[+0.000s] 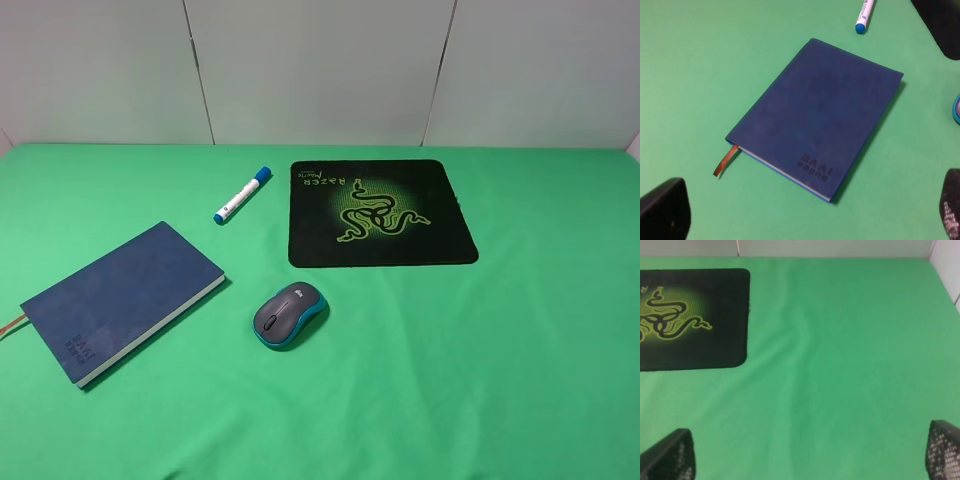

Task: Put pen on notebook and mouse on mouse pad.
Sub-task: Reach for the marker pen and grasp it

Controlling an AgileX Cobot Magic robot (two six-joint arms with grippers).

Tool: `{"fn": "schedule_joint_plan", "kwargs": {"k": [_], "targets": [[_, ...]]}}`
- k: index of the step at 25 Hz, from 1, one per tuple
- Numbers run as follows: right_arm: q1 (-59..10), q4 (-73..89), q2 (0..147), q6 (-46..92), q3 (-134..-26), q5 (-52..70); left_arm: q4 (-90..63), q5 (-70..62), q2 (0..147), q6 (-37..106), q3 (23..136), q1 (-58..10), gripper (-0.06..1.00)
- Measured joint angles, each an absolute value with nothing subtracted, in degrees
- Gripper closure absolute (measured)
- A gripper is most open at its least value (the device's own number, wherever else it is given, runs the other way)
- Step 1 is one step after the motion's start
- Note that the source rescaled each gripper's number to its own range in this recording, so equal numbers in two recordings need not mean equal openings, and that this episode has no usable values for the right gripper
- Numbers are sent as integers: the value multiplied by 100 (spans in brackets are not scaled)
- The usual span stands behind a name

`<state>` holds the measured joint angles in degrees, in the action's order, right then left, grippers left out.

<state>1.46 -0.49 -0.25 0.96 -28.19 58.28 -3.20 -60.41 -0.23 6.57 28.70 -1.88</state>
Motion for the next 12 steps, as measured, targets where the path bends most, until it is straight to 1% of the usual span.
{"fn": "schedule_joint_plan", "kwargs": {"k": [7,12], "targets": [[146,-49,-25,96,-2819,5828,-320,-6131,-13,657,2911,-188,-5],[146,-49,-25,96,-2819,5828,-315,-6511,662,657,3560,-188,-5]]}}
